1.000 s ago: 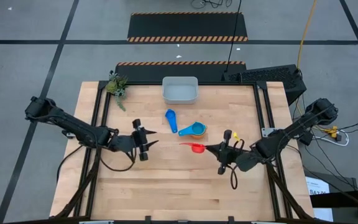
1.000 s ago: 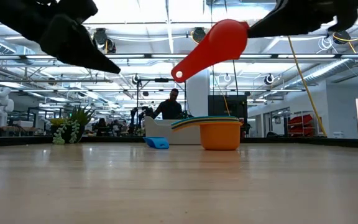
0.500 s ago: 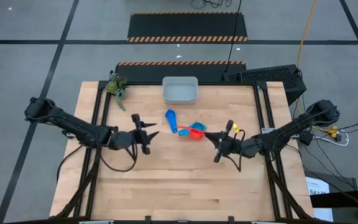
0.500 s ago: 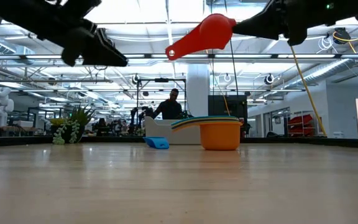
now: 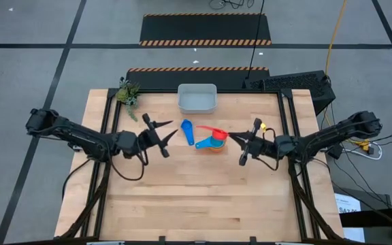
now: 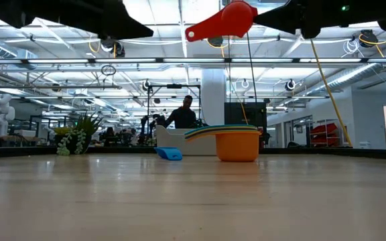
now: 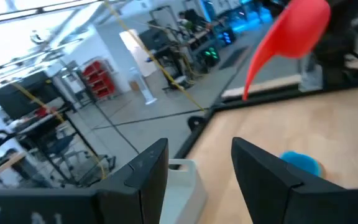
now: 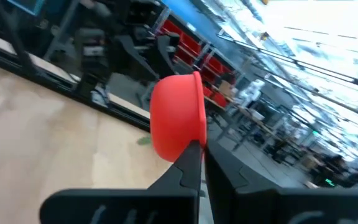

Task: Nest measuring cups in basket
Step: Stack the red measuring cup into the light blue measuring cup

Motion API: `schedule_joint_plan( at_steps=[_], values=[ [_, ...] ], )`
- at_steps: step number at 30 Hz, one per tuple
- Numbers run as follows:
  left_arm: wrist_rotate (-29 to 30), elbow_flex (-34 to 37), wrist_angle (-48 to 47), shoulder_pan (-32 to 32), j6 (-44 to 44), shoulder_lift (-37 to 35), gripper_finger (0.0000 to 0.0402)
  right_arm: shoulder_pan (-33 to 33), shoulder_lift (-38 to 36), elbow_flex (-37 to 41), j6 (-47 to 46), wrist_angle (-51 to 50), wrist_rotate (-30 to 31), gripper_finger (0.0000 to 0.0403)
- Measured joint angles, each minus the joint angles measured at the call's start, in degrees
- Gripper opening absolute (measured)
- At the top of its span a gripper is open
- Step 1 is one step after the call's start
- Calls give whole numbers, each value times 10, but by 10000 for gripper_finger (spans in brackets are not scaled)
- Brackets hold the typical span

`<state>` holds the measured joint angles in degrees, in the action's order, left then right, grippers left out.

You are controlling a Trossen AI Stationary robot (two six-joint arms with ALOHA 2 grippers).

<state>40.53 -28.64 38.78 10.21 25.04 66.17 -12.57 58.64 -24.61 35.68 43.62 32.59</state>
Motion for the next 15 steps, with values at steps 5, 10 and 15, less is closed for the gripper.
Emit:
schedule_joint_plan(
  at_steps=[5, 10, 15],
  values=[
    [-19, 0, 16, -16, 0, 0, 180, 45, -9, 6, 8, -1, -73, 0],
    [-72, 0, 17, -30, -22, 0, 187, 86, 1, 7, 6, -2, -138, 0],
    [-90, -17, 18, -39, -36, 1, 235, 107, 5, 7, -4, 0, -151, 0]
  ],
)
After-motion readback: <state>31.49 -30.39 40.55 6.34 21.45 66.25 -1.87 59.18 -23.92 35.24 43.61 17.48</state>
